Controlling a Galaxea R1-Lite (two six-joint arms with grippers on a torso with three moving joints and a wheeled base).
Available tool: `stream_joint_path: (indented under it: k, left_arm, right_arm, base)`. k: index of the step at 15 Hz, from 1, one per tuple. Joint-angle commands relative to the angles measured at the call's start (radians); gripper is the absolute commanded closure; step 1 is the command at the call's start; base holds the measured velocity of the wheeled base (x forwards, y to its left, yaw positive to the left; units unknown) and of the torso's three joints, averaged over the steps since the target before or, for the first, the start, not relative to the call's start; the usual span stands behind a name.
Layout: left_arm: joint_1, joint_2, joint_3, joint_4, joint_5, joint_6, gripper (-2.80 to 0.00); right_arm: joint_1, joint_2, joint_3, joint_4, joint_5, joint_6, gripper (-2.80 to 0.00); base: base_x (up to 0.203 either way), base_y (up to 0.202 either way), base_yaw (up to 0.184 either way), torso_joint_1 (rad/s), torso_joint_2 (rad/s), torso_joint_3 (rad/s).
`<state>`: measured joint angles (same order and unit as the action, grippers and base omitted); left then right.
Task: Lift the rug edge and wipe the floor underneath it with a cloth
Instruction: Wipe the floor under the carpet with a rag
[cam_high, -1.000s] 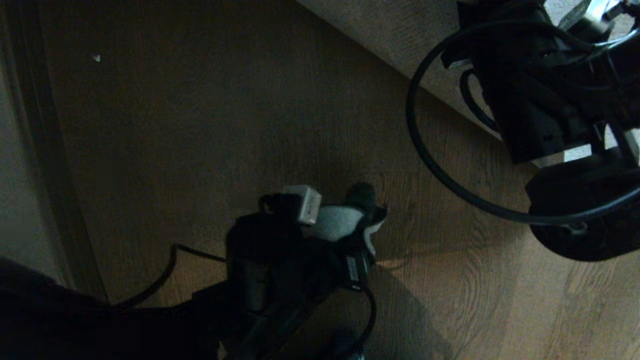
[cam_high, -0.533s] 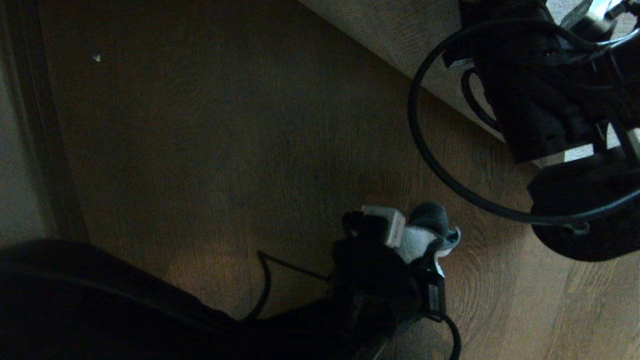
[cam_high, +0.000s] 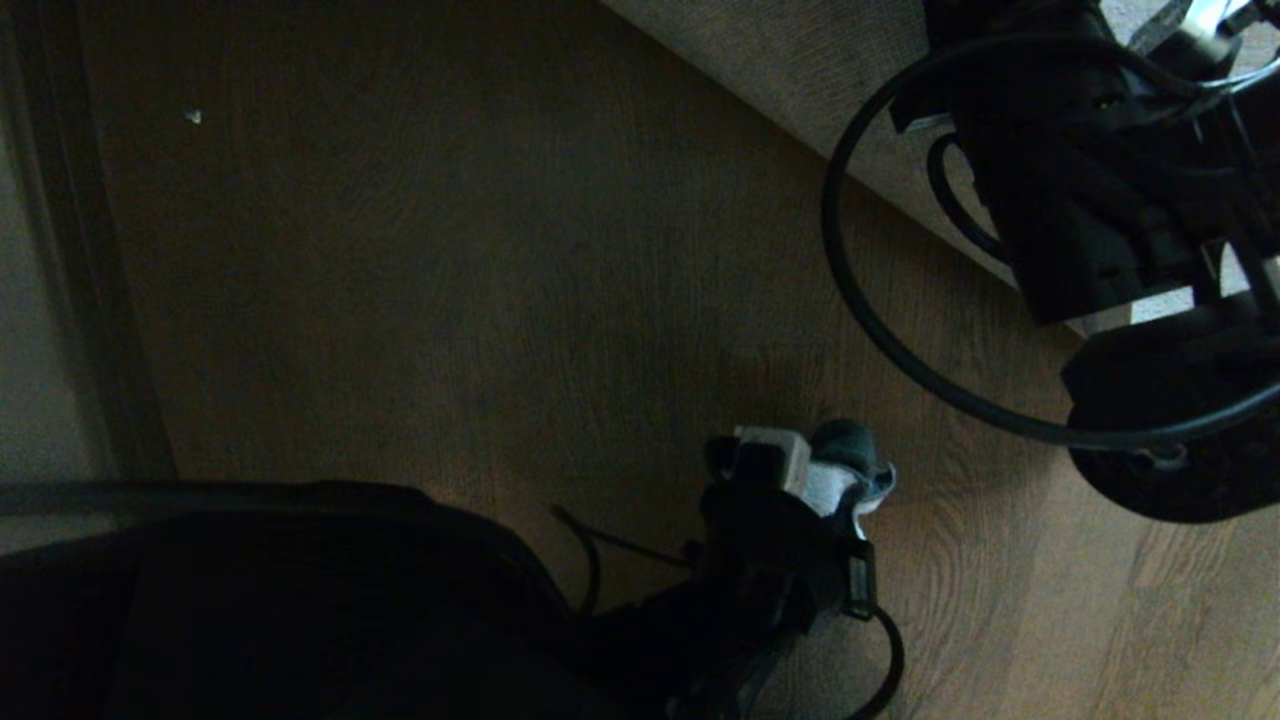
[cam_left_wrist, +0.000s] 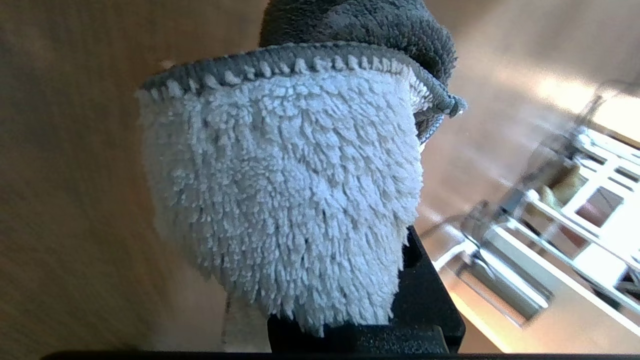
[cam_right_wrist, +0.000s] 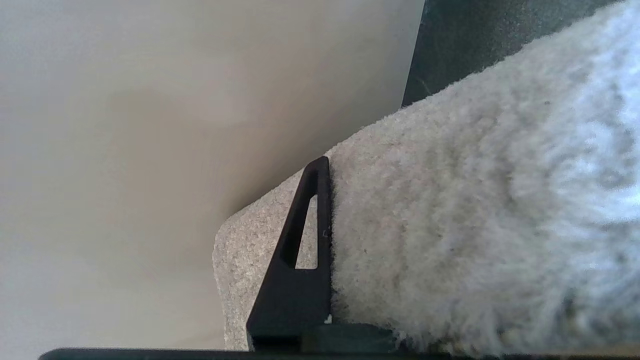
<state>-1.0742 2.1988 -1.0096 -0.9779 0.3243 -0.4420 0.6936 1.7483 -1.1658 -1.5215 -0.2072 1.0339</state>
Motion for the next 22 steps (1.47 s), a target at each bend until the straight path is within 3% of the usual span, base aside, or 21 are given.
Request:
stream_joint_path:
  k: [1, 7, 15, 22]
  left_arm:
    - [0.055, 0.012, 0.000, -0.005, 0.004, -0.003, 0.00]
    - [0.159, -0.074, 0.037, -0.005, 0.007, -0.007, 0.00]
    - [0.313, -0.260, 0.173, -0.005, 0.007, -0.007, 0.00]
    - [0.412, -0.524, 0.426, -0.002, 0.006, -0.005, 0.00]
  right_arm:
    - [0.000, -0.001, -0.003, -0.049, -0.001, 0.006, 0.00]
    - [-0.002, -0.009, -0.003, -0.049, 0.000, 0.006, 0.00]
    - [-0.005, -0.009, -0.003, -0.049, 0.000, 0.006, 0.00]
    - [-0.008, -0.018, -0.001, -0.049, -0.001, 0.008, 0.00]
  base:
    - [0.000, 0.000, 0.000, 0.000, 0.00, 0.000]
    - [0.000, 0.000, 0.000, 0.000, 0.00, 0.000]
    - [0.000, 0.000, 0.000, 0.000, 0.00, 0.000]
    - [0.000, 0.000, 0.000, 0.000, 0.00, 0.000]
